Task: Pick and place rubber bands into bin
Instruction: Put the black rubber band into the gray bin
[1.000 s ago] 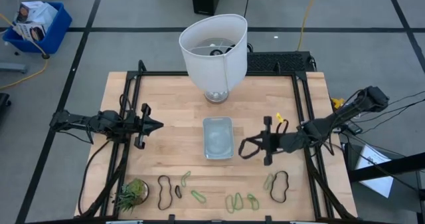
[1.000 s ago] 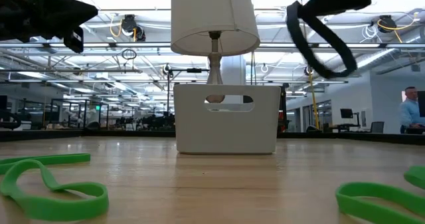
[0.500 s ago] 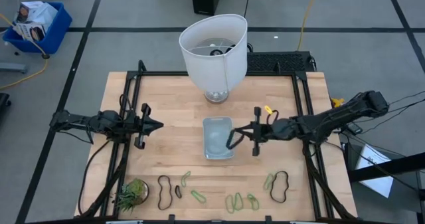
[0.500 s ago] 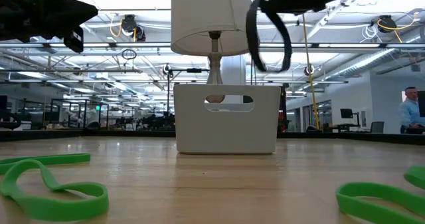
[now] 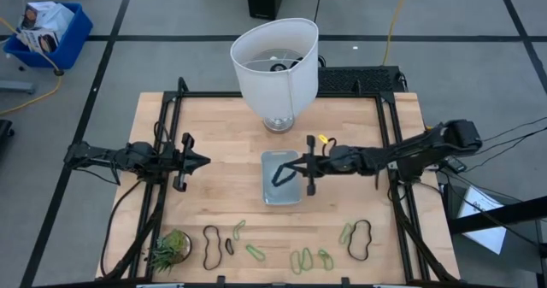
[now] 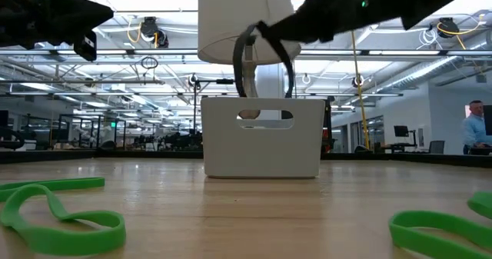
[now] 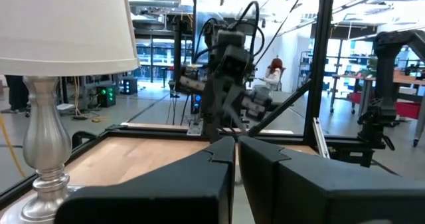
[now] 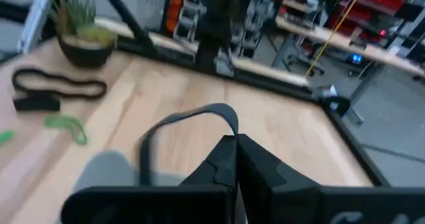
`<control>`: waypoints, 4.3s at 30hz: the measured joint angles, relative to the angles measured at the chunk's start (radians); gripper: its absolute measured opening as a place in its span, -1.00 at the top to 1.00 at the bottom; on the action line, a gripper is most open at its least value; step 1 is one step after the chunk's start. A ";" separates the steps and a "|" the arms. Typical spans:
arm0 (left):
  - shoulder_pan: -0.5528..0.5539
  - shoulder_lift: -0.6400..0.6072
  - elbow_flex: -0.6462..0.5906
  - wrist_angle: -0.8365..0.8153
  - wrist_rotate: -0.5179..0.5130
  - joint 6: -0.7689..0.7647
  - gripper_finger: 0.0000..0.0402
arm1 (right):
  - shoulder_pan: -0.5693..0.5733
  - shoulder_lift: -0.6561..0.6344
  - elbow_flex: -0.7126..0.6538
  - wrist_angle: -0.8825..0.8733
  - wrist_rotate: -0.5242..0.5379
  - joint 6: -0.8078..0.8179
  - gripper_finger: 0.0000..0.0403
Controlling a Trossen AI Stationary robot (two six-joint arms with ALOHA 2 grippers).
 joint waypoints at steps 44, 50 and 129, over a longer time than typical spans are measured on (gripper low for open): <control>0.000 0.000 0.000 -0.001 0.000 0.001 0.87 | 0.005 0.018 -0.001 -0.047 0.018 0.094 0.18; 0.000 0.000 0.000 -0.006 0.000 0.000 0.87 | 0.053 -0.149 -0.001 -0.141 0.017 0.037 0.52; -0.509 1.380 0.769 -0.825 0.158 -0.866 0.45 | -0.034 -0.959 -0.651 0.047 -0.117 -0.025 1.00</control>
